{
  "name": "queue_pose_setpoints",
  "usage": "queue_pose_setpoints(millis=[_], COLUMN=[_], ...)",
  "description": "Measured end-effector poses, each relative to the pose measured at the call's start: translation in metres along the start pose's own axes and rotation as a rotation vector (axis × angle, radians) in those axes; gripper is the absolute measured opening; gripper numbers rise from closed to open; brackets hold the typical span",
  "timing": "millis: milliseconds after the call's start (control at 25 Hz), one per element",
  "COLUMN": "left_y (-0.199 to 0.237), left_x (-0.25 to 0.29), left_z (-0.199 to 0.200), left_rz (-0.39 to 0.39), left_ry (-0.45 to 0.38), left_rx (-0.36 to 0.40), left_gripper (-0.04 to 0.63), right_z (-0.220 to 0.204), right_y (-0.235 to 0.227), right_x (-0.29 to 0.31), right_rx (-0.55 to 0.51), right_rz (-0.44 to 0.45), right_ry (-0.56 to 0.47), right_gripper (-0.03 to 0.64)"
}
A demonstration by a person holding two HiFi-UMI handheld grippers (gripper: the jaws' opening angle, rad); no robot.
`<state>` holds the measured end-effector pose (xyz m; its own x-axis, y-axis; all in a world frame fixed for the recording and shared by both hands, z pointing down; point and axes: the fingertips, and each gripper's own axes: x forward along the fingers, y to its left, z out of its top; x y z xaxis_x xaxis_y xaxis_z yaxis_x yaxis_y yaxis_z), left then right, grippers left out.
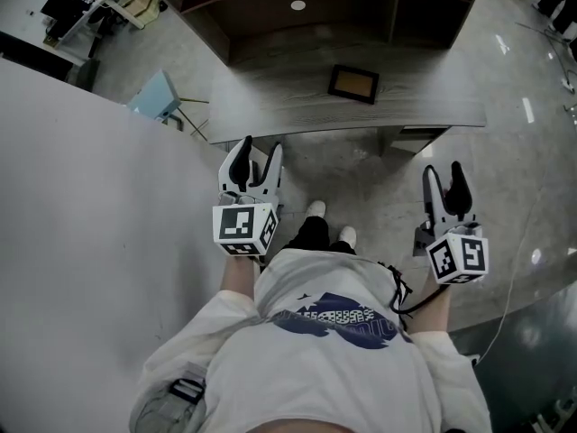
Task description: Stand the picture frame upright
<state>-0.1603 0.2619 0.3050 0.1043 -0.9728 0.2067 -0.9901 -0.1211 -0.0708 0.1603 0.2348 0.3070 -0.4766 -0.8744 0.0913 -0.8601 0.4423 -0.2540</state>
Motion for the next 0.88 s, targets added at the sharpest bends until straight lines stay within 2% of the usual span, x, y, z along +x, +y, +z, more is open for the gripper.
queue_pose_setpoints(millis=[200, 440, 880], left_y=[0.004, 0.007, 0.058], left_x=[0.015, 0.053, 0.135], left_z=[0.005, 0.003, 0.029], left_rz=[-0.001, -0.079, -0.174], left_ry=[-0.009, -0.005, -0.056], left_rx=[-0.001, -0.002, -0.041], left_gripper=[0.198, 0.198, 0.198], right_z=[0.004, 0.010, 0.028], right_y=[0.000, 0.001, 0.021], right_x=[0.013, 0.031, 0.111], right_rx=[-0.013, -0.033, -0.072], right_rz=[-0.003, -0.055, -0.128], right_ry=[0.005, -0.006, -0.024], right_gripper=[0.242, 0.242, 0.242])
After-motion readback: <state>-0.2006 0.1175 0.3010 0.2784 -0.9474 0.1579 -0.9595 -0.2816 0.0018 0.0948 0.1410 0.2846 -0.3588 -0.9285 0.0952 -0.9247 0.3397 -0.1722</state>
